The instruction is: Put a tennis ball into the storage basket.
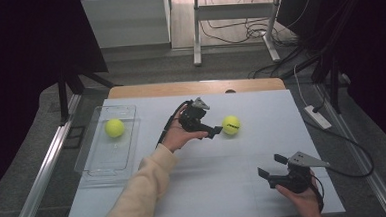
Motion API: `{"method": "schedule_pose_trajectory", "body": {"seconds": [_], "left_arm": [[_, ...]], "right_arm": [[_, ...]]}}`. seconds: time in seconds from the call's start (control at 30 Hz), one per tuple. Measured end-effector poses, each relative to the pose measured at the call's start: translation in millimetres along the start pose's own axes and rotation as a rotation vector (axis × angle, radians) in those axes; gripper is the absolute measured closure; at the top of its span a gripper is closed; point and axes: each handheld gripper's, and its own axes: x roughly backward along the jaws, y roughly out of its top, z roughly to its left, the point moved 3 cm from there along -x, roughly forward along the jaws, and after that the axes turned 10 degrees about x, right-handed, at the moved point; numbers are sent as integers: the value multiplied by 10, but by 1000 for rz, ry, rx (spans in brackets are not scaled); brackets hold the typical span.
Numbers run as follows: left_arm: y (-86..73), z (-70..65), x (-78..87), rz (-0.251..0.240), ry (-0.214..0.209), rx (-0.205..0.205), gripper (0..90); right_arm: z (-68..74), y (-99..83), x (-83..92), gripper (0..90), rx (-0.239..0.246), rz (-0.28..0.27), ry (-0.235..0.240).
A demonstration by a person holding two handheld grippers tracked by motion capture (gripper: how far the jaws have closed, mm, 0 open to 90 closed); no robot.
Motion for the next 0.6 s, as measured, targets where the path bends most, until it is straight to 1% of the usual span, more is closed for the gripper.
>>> {"method": "schedule_pose_trajectory", "body": {"seconds": [0.2,0.4,0.6], "left_arm": [[47,-20,-60,9,-1,-9,104],[89,-23,-116,11,-4,-1,105],[127,-24,-181,24,-5,-5,105]], "right_arm": [[4,3,-8,128,3,1,2],[8,3,-13,128,1,2,5],[3,1,-11,128,1,3,4]]}}
